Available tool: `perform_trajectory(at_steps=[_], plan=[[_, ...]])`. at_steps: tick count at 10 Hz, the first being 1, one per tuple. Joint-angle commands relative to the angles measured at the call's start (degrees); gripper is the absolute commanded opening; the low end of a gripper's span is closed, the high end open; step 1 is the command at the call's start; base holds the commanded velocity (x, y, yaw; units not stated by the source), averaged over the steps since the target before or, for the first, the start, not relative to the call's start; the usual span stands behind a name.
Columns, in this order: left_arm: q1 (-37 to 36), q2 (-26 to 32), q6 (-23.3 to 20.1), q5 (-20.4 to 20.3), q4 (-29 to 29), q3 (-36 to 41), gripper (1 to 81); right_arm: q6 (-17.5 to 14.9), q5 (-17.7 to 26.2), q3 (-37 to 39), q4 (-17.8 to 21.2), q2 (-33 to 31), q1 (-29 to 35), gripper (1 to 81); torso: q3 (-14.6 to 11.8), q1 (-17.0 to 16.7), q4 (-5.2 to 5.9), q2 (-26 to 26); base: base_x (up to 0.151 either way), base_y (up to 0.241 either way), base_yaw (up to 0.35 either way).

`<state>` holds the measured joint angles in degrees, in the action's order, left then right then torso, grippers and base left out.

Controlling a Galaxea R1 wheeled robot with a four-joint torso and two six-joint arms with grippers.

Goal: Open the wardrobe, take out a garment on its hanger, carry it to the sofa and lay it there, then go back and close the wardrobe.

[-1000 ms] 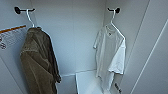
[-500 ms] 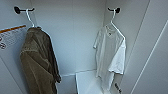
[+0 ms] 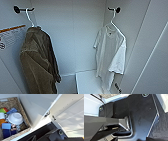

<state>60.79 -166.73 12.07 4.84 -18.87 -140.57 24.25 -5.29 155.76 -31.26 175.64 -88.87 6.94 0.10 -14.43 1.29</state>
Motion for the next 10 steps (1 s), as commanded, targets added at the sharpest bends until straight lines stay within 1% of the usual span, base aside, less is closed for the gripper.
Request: perform_trajectory(at_steps=[1, 2, 4, 5, 6, 7, 8, 10], plan=[[-13.98, 4.63, 0.5, 6.84, 0.33, 11.17, 81.1, -0.08, 2.65, 0.06, -0.38, -0.09, 2.07, 81.1, 0.0, 0.0, 0.0, 0.0, 0.0, 0.0, 0.0], [-16.26, 6.66, 0.59, 7.99, 0.41, 15.66, 81.1, -0.08, 2.74, 0.06, -0.38, -0.09, 2.07, 81.1, 0.0, 0.0, 0.0, 0.0, 0.0, 0.0, 0.0], [-20.4, 10.88, 4.36, 8.52, 0.15, 23.04, 81.1, 0.01, 2.83, 0.15, -0.3, -0.1, 2.07, 81.1, 0.02, 0.02, 0.0, -0.02, 0.0, 0.0, 0.0], [-22.42, 12.38, 4.89, 9.04, 0.24, 25.94, 81.1, 0.01, 2.83, 0.15, -0.21, -0.18, 2.24, 81.1, 0.02, 0.02, 0.0, -0.02, 0.0, 0.0, 0.0], [-24.26, 13.78, 5.5, 10.71, 0.33, 29.28, 81.1, 0.1, 2.74, 0.15, -0.21, -0.18, 2.24, 81.1, 0.02, 0.02, 0.0, -0.04, 0.0, 0.0, 0.0], [-25.85, 14.93, 6.74, 11.33, 0.33, 32.36, 81.1, 0.19, 2.83, 0.15, -0.21, -0.09, 2.33, 81.1, 0.02, 0.02, 0.0, -0.04, 0.0, 0.0, 0.0], [-27.51, 15.89, 7.7, 11.42, 0.24, 34.74, 81.1, 0.1, 2.83, 0.15, -0.12, -0.09, 2.42, 81.1, 0.02, 0.02, 0.0, -0.04, 0.0, 0.0, 0.0], [-31.47, 16.16, 9.72, 13.61, 0.24, 36.33, 81.1, 0.19, 3.18, 0.15, -0.12, 0.0, 2.51, 81.1, 0.04, 0.02, 0.0, -0.04, 0.0, 0.0, 0.0]])
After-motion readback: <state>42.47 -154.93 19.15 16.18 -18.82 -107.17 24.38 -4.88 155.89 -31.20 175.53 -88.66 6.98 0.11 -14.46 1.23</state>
